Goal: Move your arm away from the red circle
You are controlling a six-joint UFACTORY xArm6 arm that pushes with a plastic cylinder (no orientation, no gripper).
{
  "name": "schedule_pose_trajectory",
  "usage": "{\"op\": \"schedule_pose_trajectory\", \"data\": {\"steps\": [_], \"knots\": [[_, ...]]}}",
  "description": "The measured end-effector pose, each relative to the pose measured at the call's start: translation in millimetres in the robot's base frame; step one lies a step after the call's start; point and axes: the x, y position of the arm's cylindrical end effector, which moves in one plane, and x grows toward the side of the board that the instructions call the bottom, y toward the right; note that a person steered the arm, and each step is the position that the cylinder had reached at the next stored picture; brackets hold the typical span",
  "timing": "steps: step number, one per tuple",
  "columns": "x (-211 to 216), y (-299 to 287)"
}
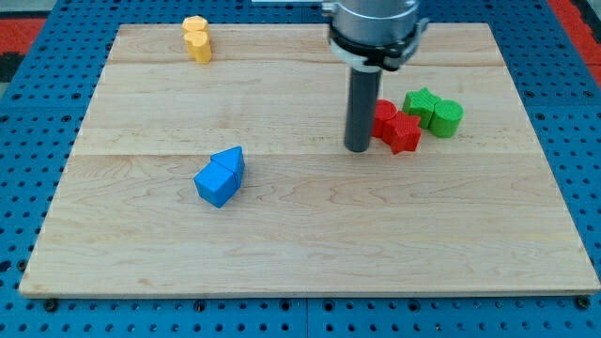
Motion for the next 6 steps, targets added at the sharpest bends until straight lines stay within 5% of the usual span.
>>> {"op": "schedule_pose_trajectory", "data": {"steps": [6], "knots": [[-1,-23]]}}
